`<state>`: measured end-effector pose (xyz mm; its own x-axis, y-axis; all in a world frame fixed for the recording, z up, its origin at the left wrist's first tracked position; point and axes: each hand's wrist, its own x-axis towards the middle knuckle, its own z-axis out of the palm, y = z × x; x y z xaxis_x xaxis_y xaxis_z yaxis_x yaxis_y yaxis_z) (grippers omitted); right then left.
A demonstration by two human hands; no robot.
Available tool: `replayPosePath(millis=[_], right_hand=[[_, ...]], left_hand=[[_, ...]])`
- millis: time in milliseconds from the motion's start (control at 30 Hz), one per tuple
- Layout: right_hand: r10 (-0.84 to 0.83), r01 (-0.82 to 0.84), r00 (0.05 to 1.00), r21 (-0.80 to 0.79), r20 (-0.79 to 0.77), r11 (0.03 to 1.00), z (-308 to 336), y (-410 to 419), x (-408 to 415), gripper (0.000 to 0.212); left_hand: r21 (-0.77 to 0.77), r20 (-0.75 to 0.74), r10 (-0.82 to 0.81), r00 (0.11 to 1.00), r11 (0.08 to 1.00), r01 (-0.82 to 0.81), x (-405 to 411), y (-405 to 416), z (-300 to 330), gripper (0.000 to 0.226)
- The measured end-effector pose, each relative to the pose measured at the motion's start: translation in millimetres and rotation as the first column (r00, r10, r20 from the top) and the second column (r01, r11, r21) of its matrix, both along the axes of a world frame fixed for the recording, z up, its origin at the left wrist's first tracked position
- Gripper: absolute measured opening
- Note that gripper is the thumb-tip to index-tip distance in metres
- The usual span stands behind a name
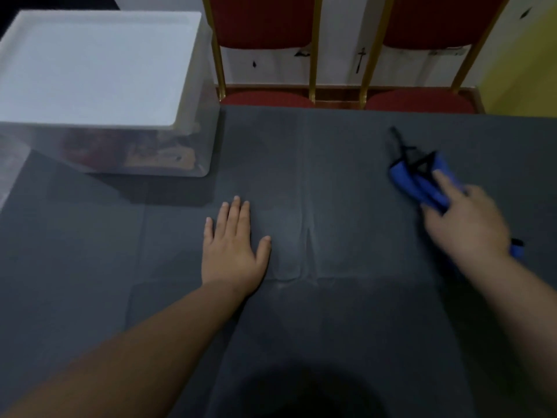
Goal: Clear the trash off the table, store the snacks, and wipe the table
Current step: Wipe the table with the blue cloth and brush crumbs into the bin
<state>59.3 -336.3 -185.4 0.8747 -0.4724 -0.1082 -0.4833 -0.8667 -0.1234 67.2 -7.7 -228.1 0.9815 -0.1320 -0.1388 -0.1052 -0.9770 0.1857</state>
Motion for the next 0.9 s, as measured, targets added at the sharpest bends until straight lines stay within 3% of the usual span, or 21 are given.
replayPosePath(millis=[100,267,433,567,633,733,800,900], right_hand=[[-0.150,0.150,0.989,-0.001,-0.013,0.989,0,-12,39,0.059],[-0.161,0.160,0.987,-0.006,-0.016,0.987,-2,19,110,0.062],[0.141,-0.143,0.990,-0.055,-0.025,0.988,-4,95,133,0.060],[0.430,-0.430,0.903,-0.004,0.019,0.903,-5,126,80,0.058],[0.485,-0.485,0.872,-0.022,0.057,0.874,-6,115,44,0.059],[0.352,-0.346,0.934,-0.096,0.055,0.933,-8,62,15,0.060],[0.149,-0.147,0.989,-0.131,0.008,0.981,-5,16,21,0.059],[-0.109,0.106,0.994,-0.160,-0.006,0.981,-1,-32,56,0.060]], left_hand=[[-0.013,0.003,0.003,1.000,1.000,-0.003,0,0,-1,0.078],[-0.029,0.026,0.010,1.000,1.000,-0.009,0,0,-1,0.078],[-0.049,0.040,0.017,0.999,0.999,-0.015,0,0,-1,0.078],[-0.053,0.038,0.012,0.999,0.999,-0.010,-1,0,-2,0.078],[-0.046,0.036,0.011,0.999,0.999,-0.010,-1,0,-2,0.077],[-0.036,0.042,0.007,0.999,0.999,-0.005,-1,1,-2,0.077],[-0.040,0.046,0.005,0.999,0.999,-0.003,-1,0,-1,0.077],[-0.047,0.053,0.004,0.999,0.999,-0.002,-2,-1,0,0.077]])
